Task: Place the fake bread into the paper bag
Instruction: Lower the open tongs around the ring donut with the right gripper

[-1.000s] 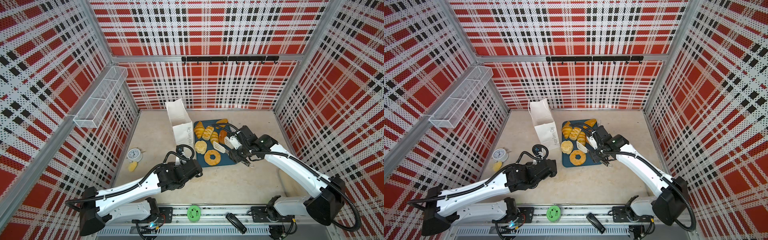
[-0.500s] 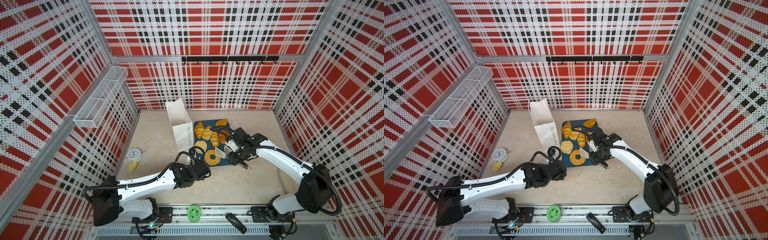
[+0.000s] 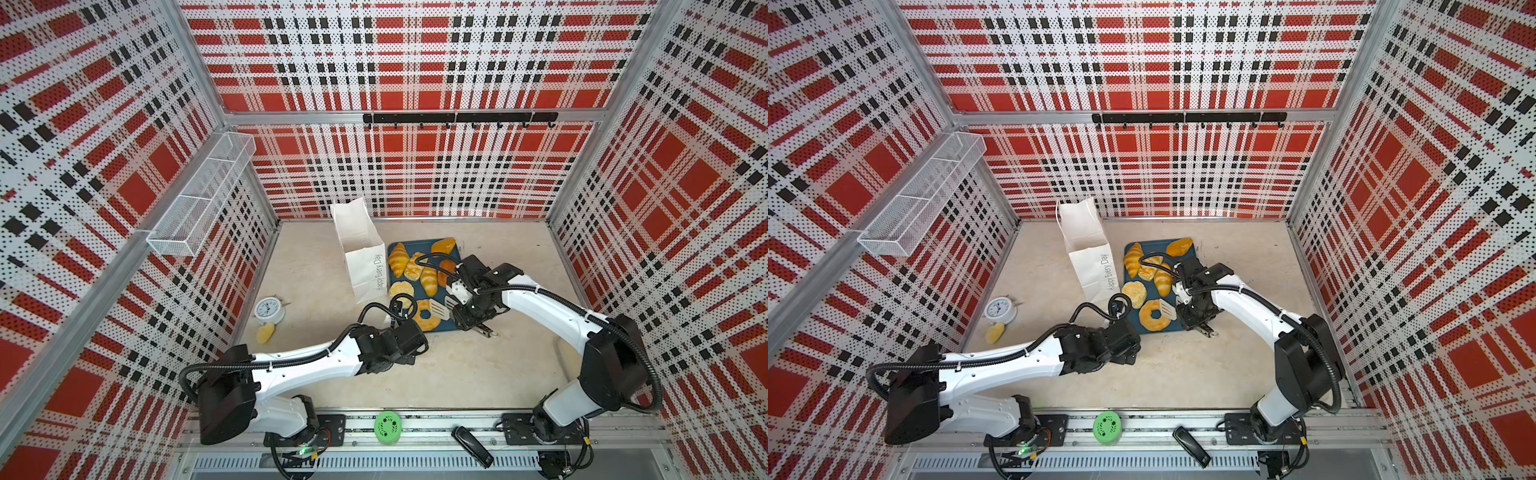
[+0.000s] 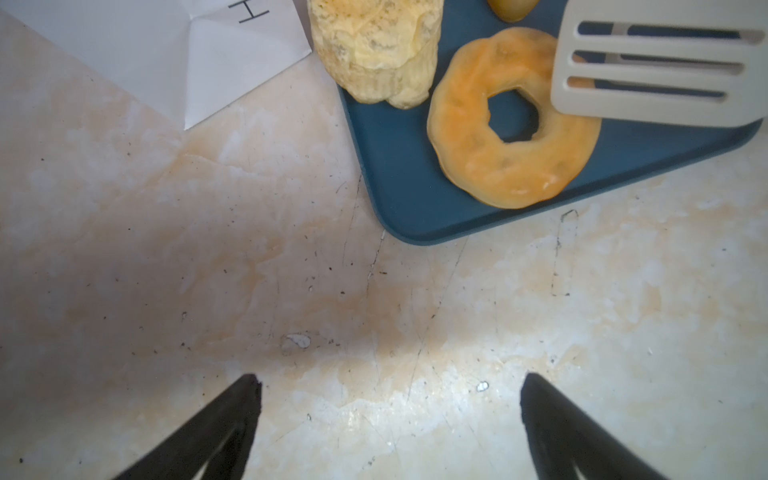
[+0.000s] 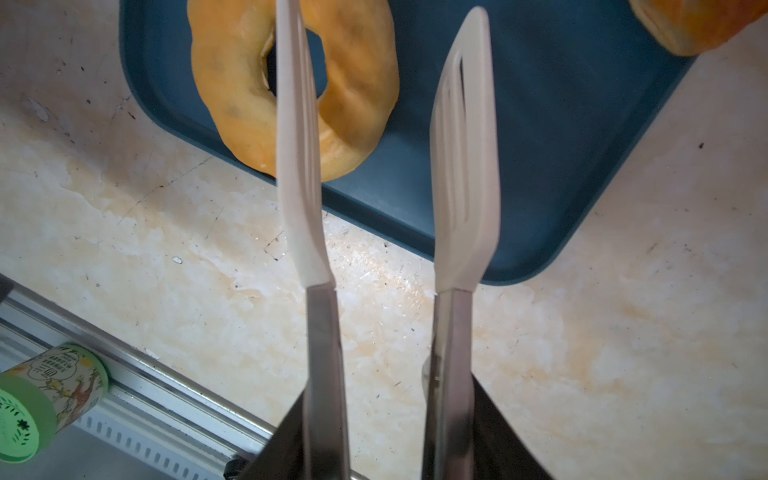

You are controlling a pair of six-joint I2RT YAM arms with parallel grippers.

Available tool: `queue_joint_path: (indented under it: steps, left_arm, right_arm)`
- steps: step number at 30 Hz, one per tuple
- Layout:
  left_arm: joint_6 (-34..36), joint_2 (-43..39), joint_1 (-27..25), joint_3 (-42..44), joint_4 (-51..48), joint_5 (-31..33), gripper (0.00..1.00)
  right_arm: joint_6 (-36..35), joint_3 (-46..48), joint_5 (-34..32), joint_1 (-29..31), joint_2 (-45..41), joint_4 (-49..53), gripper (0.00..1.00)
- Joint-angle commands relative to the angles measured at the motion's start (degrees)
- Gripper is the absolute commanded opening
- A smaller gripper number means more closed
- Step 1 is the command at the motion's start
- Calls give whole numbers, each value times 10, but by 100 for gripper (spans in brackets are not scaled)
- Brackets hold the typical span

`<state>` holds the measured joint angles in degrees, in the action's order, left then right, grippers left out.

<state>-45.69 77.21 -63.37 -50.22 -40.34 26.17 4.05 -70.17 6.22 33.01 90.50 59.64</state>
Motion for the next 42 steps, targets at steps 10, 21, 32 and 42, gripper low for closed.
queue_joint_path:
  steps: [10, 21, 32, 42]
  left_arm:
    - [5, -20, 12, 4, 16, -1, 99]
    - [4, -28, 16, 5, 12, 2, 99]
    - [7, -47, 22, 7, 6, 10, 99]
    - [9, -73, 37, 6, 10, 7, 99]
  right_arm:
    - [-14, -54, 13, -1, 44, 22, 50]
    - [-34, -95, 10, 2, 81, 59, 48]
    - [-47, -134, -9, 13, 110, 93, 46]
    - [-57, -146, -15, 17, 112, 110, 34]
